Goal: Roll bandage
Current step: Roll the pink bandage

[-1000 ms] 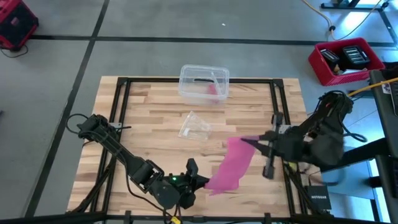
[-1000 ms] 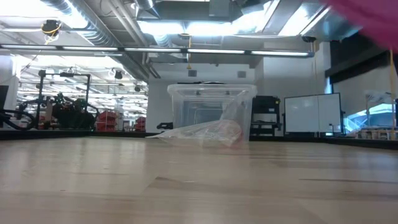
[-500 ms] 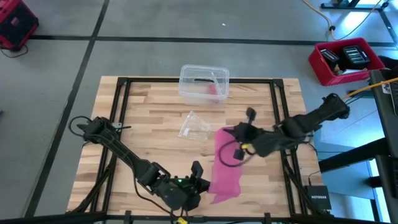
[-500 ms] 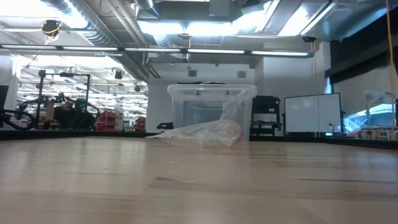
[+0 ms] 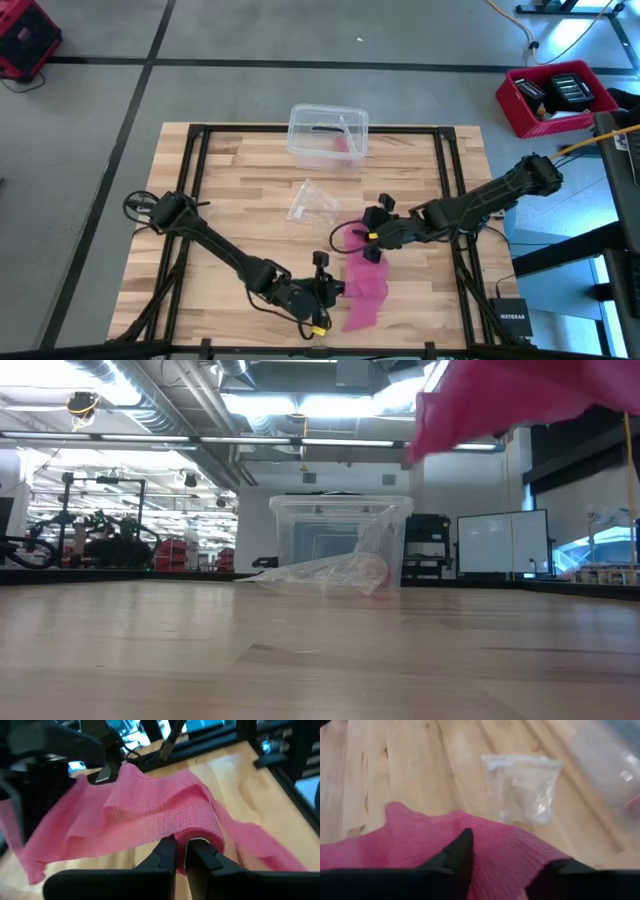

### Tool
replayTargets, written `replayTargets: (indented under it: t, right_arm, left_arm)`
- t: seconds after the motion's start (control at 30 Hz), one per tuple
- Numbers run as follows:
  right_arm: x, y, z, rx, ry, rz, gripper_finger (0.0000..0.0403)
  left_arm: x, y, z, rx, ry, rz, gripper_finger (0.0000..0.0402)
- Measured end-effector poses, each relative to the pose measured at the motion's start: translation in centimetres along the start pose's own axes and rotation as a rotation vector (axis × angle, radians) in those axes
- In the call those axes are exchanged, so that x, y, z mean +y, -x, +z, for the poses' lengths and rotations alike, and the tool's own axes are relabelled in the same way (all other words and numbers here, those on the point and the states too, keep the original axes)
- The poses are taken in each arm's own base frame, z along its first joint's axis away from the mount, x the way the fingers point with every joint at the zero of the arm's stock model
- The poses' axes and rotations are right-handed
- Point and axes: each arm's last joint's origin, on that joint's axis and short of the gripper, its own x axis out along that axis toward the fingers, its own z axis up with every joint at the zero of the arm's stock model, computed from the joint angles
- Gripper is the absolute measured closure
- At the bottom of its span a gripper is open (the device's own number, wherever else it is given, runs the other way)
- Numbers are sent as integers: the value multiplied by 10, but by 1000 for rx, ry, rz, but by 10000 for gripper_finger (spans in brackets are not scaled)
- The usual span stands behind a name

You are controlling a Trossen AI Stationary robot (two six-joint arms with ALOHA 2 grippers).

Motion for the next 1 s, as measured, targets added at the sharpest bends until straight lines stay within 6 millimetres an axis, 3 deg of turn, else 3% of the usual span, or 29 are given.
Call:
replayTargets:
  t: [0.17,0.33,0.73,1.0]
  right_arm:
    - [1,-1,-2,8,-8,29,187]
    - [5,0,2,-23,-33,92,155]
    - [8,0,-1,59,-33,205,148]
    - [4,3,5,127,-300,229,148]
  left_arm:
    - [-6,-5,-17,-58,164,-48,389]
    - [-10,-16,-39,-47,349,-104,389]
    - [-10,-17,-43,-90,399,-106,389]
    - [-9,-18,-43,-85,431,-102,389]
